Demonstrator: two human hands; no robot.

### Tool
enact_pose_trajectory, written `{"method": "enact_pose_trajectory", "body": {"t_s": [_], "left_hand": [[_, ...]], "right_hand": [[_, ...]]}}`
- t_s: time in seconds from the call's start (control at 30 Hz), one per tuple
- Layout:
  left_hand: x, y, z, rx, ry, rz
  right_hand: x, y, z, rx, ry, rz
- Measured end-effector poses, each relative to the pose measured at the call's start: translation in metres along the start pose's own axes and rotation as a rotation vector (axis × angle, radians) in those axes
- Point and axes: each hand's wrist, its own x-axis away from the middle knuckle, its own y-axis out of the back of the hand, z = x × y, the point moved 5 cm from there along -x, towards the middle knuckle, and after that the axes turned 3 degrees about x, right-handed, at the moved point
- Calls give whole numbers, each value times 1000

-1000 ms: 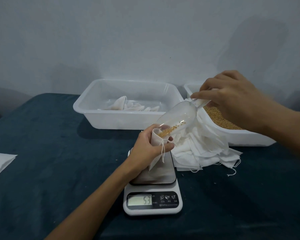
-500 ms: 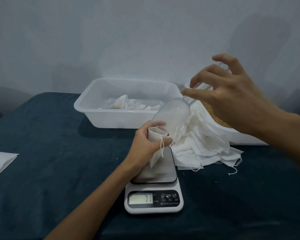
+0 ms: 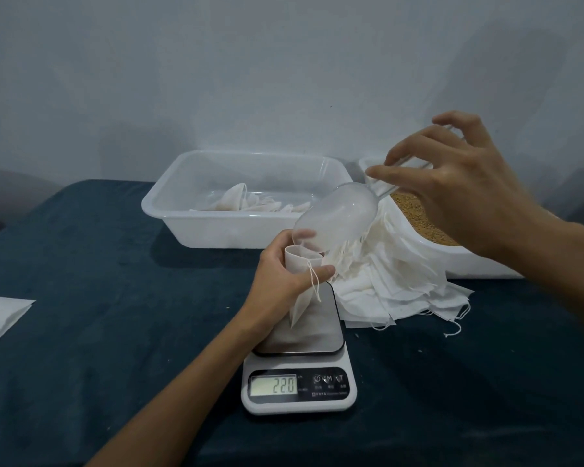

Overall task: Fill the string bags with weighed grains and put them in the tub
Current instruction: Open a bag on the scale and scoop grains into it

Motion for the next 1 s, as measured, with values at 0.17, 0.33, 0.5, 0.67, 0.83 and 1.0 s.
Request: {"method": "enact_pose_trajectory", "body": {"t_s": [0.17, 0.33, 0.5, 0.67, 0.83, 1.0], "left_hand": [[0, 0, -1, -19, -7, -18], [-1, 0, 2, -82, 7, -14], [-4, -4, 8, -266, -37, 58], [-2, -1, 2, -253, -113, 30], [-4, 0, 1, -176, -147, -12], [-4, 3, 2, -201, -164, -34]], "right_hand": [[11, -2, -12, -77, -145, 8], [34, -24, -40, -291, -482, 110], [74, -65, -80, -277, -848, 289], [109, -102, -96, -172, -1071, 599], [118, -119, -90, -101, -1091, 815], [119, -128, -78, -117, -1063, 939]]}}
